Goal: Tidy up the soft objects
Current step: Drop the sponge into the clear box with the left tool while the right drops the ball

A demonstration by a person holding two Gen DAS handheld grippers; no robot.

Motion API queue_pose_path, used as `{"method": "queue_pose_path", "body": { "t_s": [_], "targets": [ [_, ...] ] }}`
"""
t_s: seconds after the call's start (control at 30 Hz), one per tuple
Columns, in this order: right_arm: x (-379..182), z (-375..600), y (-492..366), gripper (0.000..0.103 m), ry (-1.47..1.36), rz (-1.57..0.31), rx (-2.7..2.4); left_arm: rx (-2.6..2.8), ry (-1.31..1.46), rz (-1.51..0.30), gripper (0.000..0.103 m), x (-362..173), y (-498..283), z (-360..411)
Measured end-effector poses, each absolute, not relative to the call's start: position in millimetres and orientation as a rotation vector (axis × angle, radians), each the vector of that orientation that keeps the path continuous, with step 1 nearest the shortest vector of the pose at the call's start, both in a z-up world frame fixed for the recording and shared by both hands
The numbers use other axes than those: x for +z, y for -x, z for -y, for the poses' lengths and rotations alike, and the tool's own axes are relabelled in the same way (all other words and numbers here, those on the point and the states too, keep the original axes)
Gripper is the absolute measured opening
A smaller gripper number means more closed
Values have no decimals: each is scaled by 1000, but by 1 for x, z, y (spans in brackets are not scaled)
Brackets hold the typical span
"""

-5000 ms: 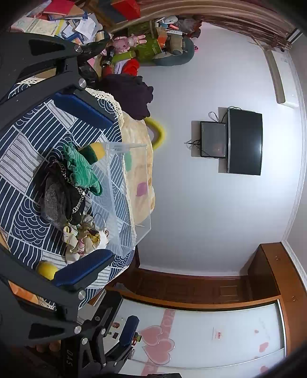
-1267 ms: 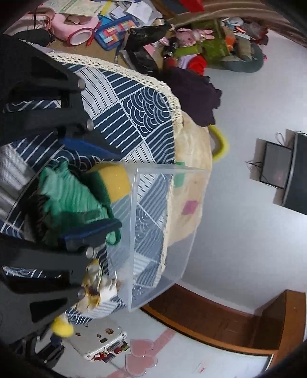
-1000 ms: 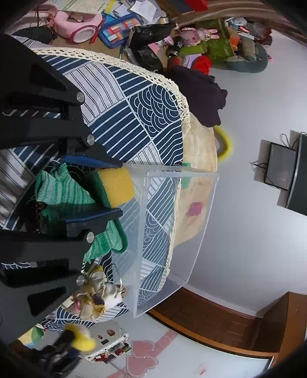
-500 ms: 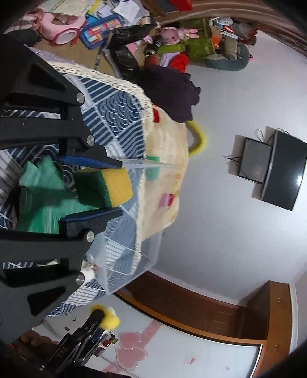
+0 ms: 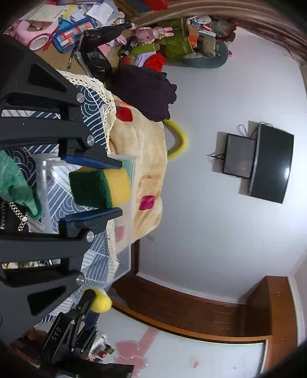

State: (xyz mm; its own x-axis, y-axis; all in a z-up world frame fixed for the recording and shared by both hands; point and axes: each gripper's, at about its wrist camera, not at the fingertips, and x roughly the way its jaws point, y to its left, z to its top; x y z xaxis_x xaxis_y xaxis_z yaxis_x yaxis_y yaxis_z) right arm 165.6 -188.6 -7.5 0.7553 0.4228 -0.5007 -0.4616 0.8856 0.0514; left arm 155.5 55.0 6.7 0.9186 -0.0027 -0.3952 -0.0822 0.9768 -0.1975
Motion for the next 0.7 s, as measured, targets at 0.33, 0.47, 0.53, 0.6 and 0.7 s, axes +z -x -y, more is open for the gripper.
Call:
{"method": "queue_pose_path", "body": {
  "t_s": [0.33,0.47,0.53,0.6,0.7],
  "targets": [
    [-27,167,-195,44,136,-642,499,-1,123,-605,32,-27,-197,-36],
    [-30,164,-193,62,161,-646,492,-22,110,-631,42,-28,-197,-31],
    [-29,165,-192,68,163,-645,490,-21,101,-621,54,-26,-193,-29],
    [-26,169,-190,68,150,-625,487,-18,94,-597,58,-20,-187,-28],
    [-19,174,-185,69,138,-604,489,14,90,-563,62,-9,-177,-31]
  ]
}}
